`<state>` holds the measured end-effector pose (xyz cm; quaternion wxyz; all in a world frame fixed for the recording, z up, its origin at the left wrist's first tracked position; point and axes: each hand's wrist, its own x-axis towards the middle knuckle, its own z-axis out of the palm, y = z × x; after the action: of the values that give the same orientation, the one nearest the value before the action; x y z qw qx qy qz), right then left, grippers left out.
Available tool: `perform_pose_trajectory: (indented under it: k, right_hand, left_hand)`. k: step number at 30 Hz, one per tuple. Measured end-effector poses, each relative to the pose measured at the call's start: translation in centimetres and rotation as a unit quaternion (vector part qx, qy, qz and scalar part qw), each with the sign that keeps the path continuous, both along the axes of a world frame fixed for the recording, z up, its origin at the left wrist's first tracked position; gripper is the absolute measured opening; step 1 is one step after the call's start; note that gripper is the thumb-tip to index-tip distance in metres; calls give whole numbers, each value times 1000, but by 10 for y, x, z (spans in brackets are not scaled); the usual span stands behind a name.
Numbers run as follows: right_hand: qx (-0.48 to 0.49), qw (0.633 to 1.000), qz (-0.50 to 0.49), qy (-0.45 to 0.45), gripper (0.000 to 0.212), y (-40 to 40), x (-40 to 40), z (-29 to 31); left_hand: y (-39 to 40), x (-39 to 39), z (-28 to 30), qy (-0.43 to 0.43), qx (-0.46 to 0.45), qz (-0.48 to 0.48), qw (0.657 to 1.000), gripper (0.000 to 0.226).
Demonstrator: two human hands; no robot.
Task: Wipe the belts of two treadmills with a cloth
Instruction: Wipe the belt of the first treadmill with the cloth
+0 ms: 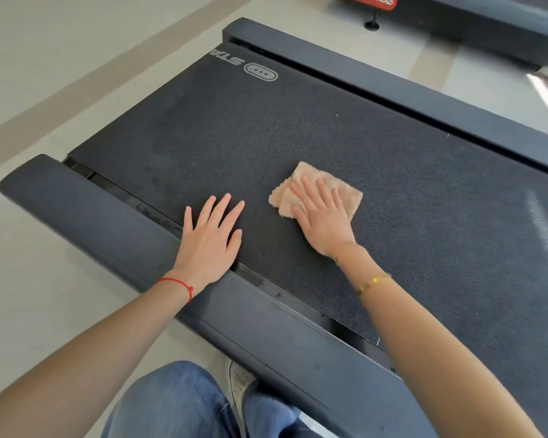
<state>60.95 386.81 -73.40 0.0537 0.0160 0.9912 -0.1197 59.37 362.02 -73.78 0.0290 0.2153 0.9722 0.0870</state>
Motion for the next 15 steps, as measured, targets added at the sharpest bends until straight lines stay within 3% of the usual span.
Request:
perform_pose_trajectory:
  k: [3, 7, 10, 15]
  right_hand:
    - [9, 999, -32, -8, 53, -22, -15, 2]
    - [9, 996, 87, 16, 53, -47, 36, 2]
    - [-5, 993, 117, 15, 53, -45, 71, 2]
    - [14, 998, 65, 11, 53, -10, 103, 6]
  left_hand:
    - [1, 1, -2, -1, 7, 10, 1000, 56]
    - [0, 2, -3, -2, 6, 8, 1000, 56]
    - [0, 2, -2, -1, 7, 4, 1000, 56]
    - [-2, 5, 1, -11, 17, 7, 1000, 55]
